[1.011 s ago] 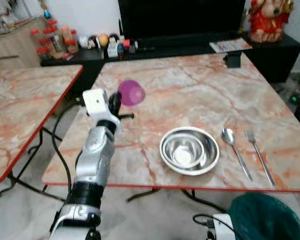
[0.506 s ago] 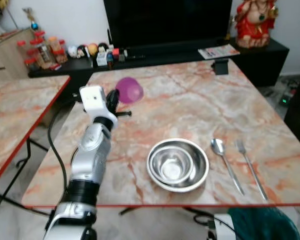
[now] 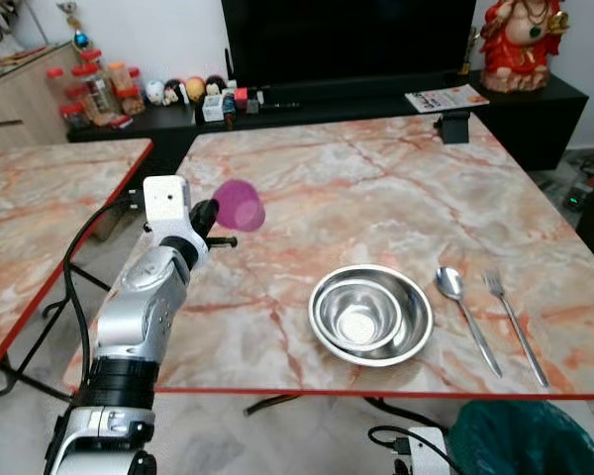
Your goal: Setting the table
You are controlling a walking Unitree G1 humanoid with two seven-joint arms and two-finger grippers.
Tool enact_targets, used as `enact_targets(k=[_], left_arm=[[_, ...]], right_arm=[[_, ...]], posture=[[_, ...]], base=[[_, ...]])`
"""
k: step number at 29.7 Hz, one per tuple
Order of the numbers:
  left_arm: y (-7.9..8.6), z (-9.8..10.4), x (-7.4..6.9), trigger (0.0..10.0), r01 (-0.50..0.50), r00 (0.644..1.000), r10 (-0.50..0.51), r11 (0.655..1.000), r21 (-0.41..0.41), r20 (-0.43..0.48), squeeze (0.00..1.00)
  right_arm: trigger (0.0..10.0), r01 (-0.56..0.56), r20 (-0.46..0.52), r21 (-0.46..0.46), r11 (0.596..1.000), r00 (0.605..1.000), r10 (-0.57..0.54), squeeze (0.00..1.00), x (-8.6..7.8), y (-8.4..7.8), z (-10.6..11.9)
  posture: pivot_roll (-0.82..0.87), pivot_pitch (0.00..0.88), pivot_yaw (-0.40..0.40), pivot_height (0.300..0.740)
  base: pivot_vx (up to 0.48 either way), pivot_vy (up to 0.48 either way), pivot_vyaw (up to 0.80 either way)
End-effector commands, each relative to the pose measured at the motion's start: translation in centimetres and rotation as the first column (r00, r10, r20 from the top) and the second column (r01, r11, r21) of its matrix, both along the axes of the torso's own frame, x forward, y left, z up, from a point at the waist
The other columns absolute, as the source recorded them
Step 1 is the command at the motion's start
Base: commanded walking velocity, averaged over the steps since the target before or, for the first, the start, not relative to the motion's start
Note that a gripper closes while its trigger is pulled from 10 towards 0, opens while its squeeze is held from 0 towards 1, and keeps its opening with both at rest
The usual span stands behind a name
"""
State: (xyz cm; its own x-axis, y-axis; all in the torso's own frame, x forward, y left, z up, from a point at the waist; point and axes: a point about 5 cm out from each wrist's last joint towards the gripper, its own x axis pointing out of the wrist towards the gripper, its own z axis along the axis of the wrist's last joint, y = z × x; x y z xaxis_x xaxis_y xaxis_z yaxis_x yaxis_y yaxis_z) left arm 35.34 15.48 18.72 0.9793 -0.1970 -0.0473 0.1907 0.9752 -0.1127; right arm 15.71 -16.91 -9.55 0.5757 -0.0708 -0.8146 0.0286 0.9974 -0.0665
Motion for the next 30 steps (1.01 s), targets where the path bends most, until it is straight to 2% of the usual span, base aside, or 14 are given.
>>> enact_targets(k=[1,3,4,6,8,11,16,23,30], left_arm=[[-0.2,0.9,0.4,10.0,0.019,1.0,-0.019,0.999,0.033,-0.003,0.0],[-0.5,0.8,0.6,10.0,0.037,0.999,-0.036,0.998,0.051,-0.026,0.0],[-1.1,0.5,1.0,10.0,0.088,0.994,-0.081,0.992,0.087,-0.077,0.0],[-2.0,0.2,1.4,10.0,0.146,0.984,-0.132,0.983,0.114,-0.122,0.0],[-2.4,0.1,1.6,10.0,0.168,0.978,-0.152,0.979,0.111,-0.143,0.0],[-3.5,-0.8,1.9,10.0,0.219,0.96,-0.183,0.963,0.157,-0.214,0.0],[-4.3,-1.4,2.1,10.0,0.265,0.941,-0.209,0.944,0.196,-0.267,0.0],[-3.8,-1.0,2.1,10.0,0.274,0.935,-0.201,0.932,0.238,-0.291,0.0],[-3.0,-0.6,1.9,10.0,0.276,0.932,-0.199,0.931,0.24,-0.302,0.0]], right_arm=[[10.0,0.015,0.003,0.005,1.0,1.0,-0.015,0.0,0.0,0.1,0.0],[10.0,0.016,0.003,0.006,1.0,1.0,-0.016,0.0,0.0,0.2,0.0],[10.0,0.019,0.005,0.009,1.0,1.0,-0.02,0.0,0.0,0.3,0.0],[10.0,0.026,0.005,0.012,1.0,1.0,-0.026,0.0,0.0,0.4,0.0],[10.0,0.03,0.004,0.013,0.999,1.0,-0.03,0.0,0.0,0.4,0.0],[10.0,0.035,0.005,0.016,0.999,0.999,-0.035,0.0,0.0,0.5,0.0],[10.0,0.047,0.007,0.018,0.999,0.999,-0.047,0.0,0.0,0.5,0.0],[10.0,0.054,0.003,0.02,0.998,0.999,-0.054,0.0,-0.2,0.5,-0.1],[10.0,0.054,0.001,0.021,0.998,0.999,-0.054,0.0,-0.2,0.5,-0.1]], posture=[[0.04,0.0,0.124,0.74],[0.04,0.0,0.126,0.74],[0.04,0.0,0.132,0.74],[0.03,0.0,0.139,0.74],[0.03,0.0,0.141,0.74],[0.02,0.0,0.148,0.74],[0.02,0.0,0.152,0.74],[0.03,0.0,0.154,0.74],[0.04,0.0,0.156,0.74]], base=[[0.0,0.0,0.0],[0.0,0.0,0.0],[0.0,0.0,0.0],[0.0,0.0,0.0],[0.0,0.0,0.0],[0.0,0.0,0.0],[0.0,0.0,0.0],[0.0,0.0,0.0],[0.0,0.0,0.0]])
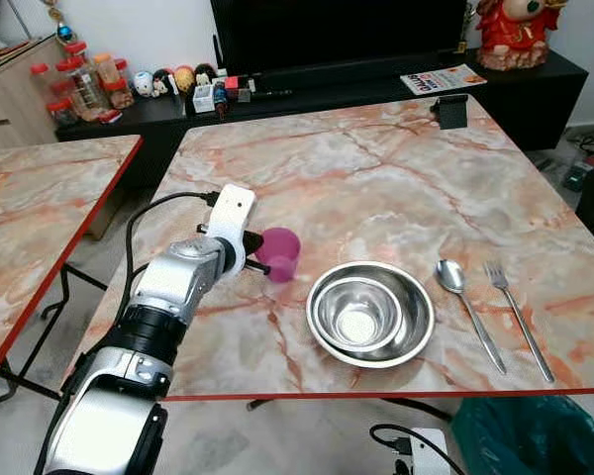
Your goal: Setting the table
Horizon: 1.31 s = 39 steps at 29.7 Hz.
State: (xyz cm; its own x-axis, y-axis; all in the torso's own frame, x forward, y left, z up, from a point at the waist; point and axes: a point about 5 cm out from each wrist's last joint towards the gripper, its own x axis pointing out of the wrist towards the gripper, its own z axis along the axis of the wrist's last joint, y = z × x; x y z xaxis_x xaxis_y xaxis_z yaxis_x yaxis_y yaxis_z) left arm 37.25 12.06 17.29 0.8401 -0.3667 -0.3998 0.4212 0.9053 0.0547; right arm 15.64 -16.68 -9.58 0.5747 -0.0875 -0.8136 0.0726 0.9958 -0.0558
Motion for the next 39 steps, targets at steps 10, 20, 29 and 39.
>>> enact_targets(k=[10,20,29,39], left_arm=[[0.79,0.28,-0.53,10.0,-0.014,0.998,0.009,0.996,-0.087,-0.062,0.0],[0.71,0.03,-0.69,10.0,-0.008,0.997,0.002,0.997,-0.08,-0.076,0.11],[0.58,-0.06,-0.77,10.0,-0.006,0.997,-0.001,0.997,-0.082,-0.081,0.78],[0.45,0.24,-0.72,10.0,-0.008,0.998,0.002,0.996,-0.088,-0.065,0.0]], right_arm=[[10.0,0.009,-0.005,0.01,1.0,1.0,-0.009,0.0,-0.15,0.28,-0.08],[10.0,0.011,-0.004,0.01,1.0,1.0,-0.011,0.0,-0.09,0.28,-0.06],[10.0,0.011,-0.006,0.011,1.0,1.0,-0.011,0.0,-0.12,0.28,-0.08],[10.0,0.011,-0.007,0.011,1.0,1.0,-0.011,0.0,-0.17,0.31,-0.1]], posture=[[0.05,0.0,0.155,0.74],[0.04,0.0,0.158,0.74],[0.05,0.0,0.157,0.74],[0.05,0.0,0.157,0.74]], base=[[0.0,0.0,0.0],[0.0,0.0,0.0],[0.0,0.0,0.0],[0.0,0.0,0.0]])
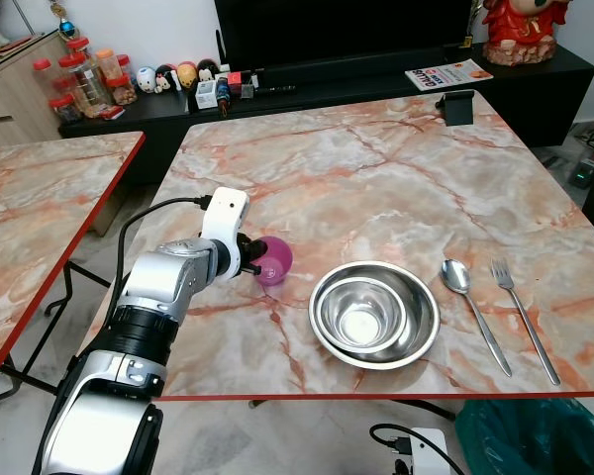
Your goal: Setting the table
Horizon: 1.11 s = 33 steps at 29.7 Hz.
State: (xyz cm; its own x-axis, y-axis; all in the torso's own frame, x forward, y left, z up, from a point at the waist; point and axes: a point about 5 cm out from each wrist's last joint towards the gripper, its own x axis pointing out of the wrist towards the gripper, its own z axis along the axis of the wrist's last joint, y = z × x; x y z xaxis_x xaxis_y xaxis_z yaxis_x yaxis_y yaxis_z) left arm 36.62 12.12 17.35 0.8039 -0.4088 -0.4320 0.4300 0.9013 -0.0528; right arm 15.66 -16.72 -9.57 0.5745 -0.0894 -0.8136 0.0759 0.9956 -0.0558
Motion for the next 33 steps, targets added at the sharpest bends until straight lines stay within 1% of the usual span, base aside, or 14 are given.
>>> enact_targets(k=[1,8,15,24,27,29,31,32,33], left_arm=[[0.4,0.2,-0.1,10.0,-0.018,1.0,0.018,1.0,-0.009,0.017,0.0],[0.5,1.6,0.5,10.0,-0.057,0.99,0.061,0.998,-0.03,0.124,0.0],[0.6,1.7,0.6,10.0,-0.069,0.988,0.071,0.997,-0.023,0.138,0.0],[0.6,1.8,0.6,10.0,-0.077,0.983,0.082,0.996,-0.037,0.164,0.0],[0.6,1.9,0.6,10.0,-0.084,0.979,0.094,0.994,-0.063,0.18,0.0],[1.3,2.4,0.7,10.0,-0.137,0.961,0.162,0.983,-0.125,0.222,0.0],[1.8,2.7,0.8,10.0,-0.172,0.946,0.207,0.973,-0.157,0.251,0.0],[2.4,2.9,0.8,10.0,-0.205,0.93,0.254,0.959,-0.197,0.267,0.0],[2.9,2.9,0.7,10.0,-0.231,0.918,0.283,0.951,-0.206,0.277,0.0]], right_arm=[[10.0,0.007,-0.007,0.011,1.0,1.0,-0.007,0.0,-0.2,0.4,-0.1],[10.0,0.006,-0.007,0.012,1.0,1.0,-0.006,0.0,-0.2,0.4,-0.1],[10.0,0.007,-0.01,0.012,1.0,1.0,-0.007,0.0,-0.2,0.4,-0.1],[10.0,0.001,-0.009,0.012,1.0,1.0,-0.001,0.0,-0.1,0.4,-0.1],[10.0,0.0,-0.01,0.012,1.0,1.0,0.0,0.0,-0.1,0.4,-0.1],[10.0,0.003,-0.011,0.013,1.0,1.0,-0.003,0.0,-0.2,0.4,-0.1],[10.0,0.005,-0.012,0.013,1.0,1.0,-0.005,0.0,-0.2,0.4,-0.1],[10.0,0.006,-0.012,0.013,1.0,1.0,-0.006,0.0,-0.2,0.4,-0.1],[10.0,0.006,-0.012,0.013,1.0,1.0,-0.006,0.0,-0.2,0.4,-0.1]], posture=[[0.05,0.0,0.157,0.74],[0.05,0.0,0.157,0.74],[0.05,0.0,0.153,0.74],[0.05,0.0,0.149,0.74],[0.05,0.0,0.148,0.74],[0.05,0.0,0.15,0.74],[0.05,0.0,0.15,0.74],[0.05,0.0,0.15,0.74],[0.05,0.0,0.15,0.74]], base=[[0.0,0.0,0.0],[0.0,0.0,0.0],[0.0,0.0,0.0],[0.0,0.0,0.0],[0.0,0.0,0.0],[0.0,0.0,0.0],[0.0,0.0,0.0],[0.0,0.0,0.0],[0.0,0.0,0.0]])
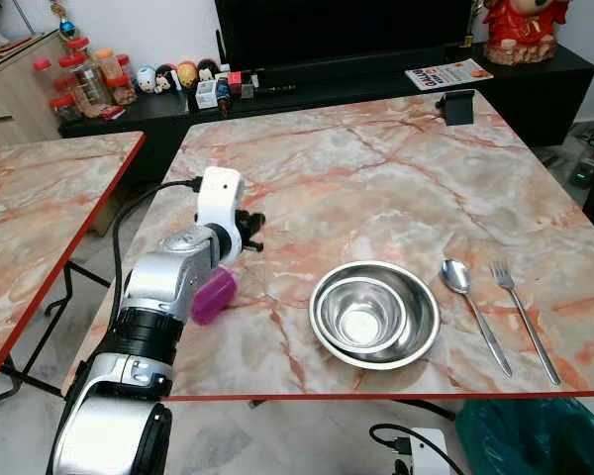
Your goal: Setting the table
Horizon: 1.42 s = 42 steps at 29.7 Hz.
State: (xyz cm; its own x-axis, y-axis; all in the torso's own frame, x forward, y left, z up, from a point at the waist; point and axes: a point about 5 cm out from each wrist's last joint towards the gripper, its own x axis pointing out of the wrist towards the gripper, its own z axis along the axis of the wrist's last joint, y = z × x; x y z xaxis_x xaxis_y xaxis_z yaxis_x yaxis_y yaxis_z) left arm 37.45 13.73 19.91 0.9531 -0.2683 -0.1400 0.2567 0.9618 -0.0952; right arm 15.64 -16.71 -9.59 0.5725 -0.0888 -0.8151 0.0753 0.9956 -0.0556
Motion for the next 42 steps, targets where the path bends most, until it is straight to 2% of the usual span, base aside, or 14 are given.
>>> enact_targets(k=[1,3,4,6,10,14,16,18,20,21,26,31,32,42], left_arm=[[1.6,0.4,-0.1,10.0,-0.077,0.996,0.079,0.996,-0.033,0.042,0.0],[3.0,0.5,-0.2,10.0,-0.151,0.984,0.156,0.987,-0.056,0.09,0.0],[5.4,0.0,-0.4,10.0,-0.288,0.949,0.293,0.956,-0.062,0.119,0.0],[7.4,-0.8,-0.7,10.0,-0.398,0.909,0.401,0.916,-0.046,0.117,0.0],[7.8,-1.1,-0.8,10.0,-0.424,0.896,0.427,0.904,-0.046,0.12,0.0],[13.1,-6.6,-2.6,10.0,-0.607,0.786,0.613,0.79,0.087,-0.076,0.0],[13.1,-7.3,-2.7,10.0,-0.597,0.79,0.6,0.799,0.063,-0.122,0.0],[11.7,-8.6,-2.6,10.0,-0.499,0.847,0.492,0.867,0.021,-0.202,0.0],[10.6,-9.1,-2.4,10.0,-0.433,0.879,0.423,0.902,0.007,-0.218,0.0],[10.2,-9.1,-2.3,10.0,-0.411,0.891,0.396,0.911,-0.025,-0.221,1.0],[9.4,-9.2,-1.6,10.0,-0.421,0.89,0.383,0.899,-0.124,-0.247,1.0],[8.6,-9.1,-1.2,10.0,-0.347,0.925,0.315,0.927,-0.138,-0.213,0.96],[8.9,-9.6,-1.9,10.0,-0.332,0.939,0.323,0.941,-0.062,-0.121,0.0],[10.4,-12.3,-6.1,10.0,-0.444,0.896,0.444,0.896,-0.033,0.006,0.0]], right_arm=[[10.0,0.007,-0.01,0.013,1.0,1.0,-0.007,0.0,-0.2,0.4,-0.1],[10.0,0.006,-0.009,0.013,1.0,1.0,-0.006,0.0,-0.2,0.4,-0.1],[10.0,0.004,-0.01,0.014,1.0,1.0,-0.004,0.0,-0.3,0.4,-0.1],[10.0,0.002,-0.011,0.014,1.0,1.0,-0.002,0.0,-0.3,0.5,-0.2],[10.0,0.002,-0.011,0.014,1.0,1.0,-0.001,0.0,-0.3,0.5,-0.2],[10.0,0.004,-0.015,0.016,1.0,1.0,-0.004,0.0,-0.5,0.5,-0.2],[10.0,0.004,-0.015,0.016,1.0,1.0,-0.003,0.0,-0.5,0.6,-0.2],[10.0,0.005,-0.015,0.017,1.0,1.0,-0.005,0.0,-0.6,0.6,-0.3],[10.0,0.007,-0.017,0.018,1.0,1.0,-0.007,0.0,-0.7,0.6,-0.3],[10.0,0.008,-0.018,0.018,1.0,1.0,-0.008,0.0,-0.7,0.6,-0.3],[10.0,0.011,-0.018,0.02,1.0,1.0,-0.01,0.0,-0.7,0.7,-0.3],[10.0,0.014,-0.015,0.022,1.0,1.0,-0.014,0.0,-0.6,0.8,-0.3],[10.0,0.018,-0.015,0.022,1.0,1.0,-0.018,0.0,-0.7,0.8,-0.3],[10.0,0.009,-0.012,0.02,1.0,1.0,-0.009,0.0,-0.6,0.7,-0.3]], posture=[[0.05,0.0,0.15,0.74],[0.05,0.0,0.148,0.74],[0.06,0.0,0.146,0.74],[0.06,0.0,0.146,0.74],[0.06,0.0,0.146,0.74],[0.05,0.0,0.151,0.74],[0.05,0.0,0.152,0.74],[0.05,0.0,0.153,0.74],[0.05,0.0,0.153,0.74],[0.05,0.0,0.155,0.74],[0.04,0.0,0.159,0.74],[0.04,0.0,0.166,0.74],[0.03,0.0,0.169,0.74],[0.06,0.0,0.154,0.74]], base=[[0.0,0.0,0.0],[0.0,0.0,0.0],[0.0,0.0,0.0],[0.0,0.0,0.0],[0.0,0.0,0.0],[0.0,0.0,0.0],[0.0,0.0,0.0],[0.0,0.0,0.0],[0.0,0.0,0.0],[0.0,0.0,0.0],[0.0,0.0,0.0],[0.0,0.0,0.0],[0.0,0.0,0.0],[0.0,0.0,0.0]])
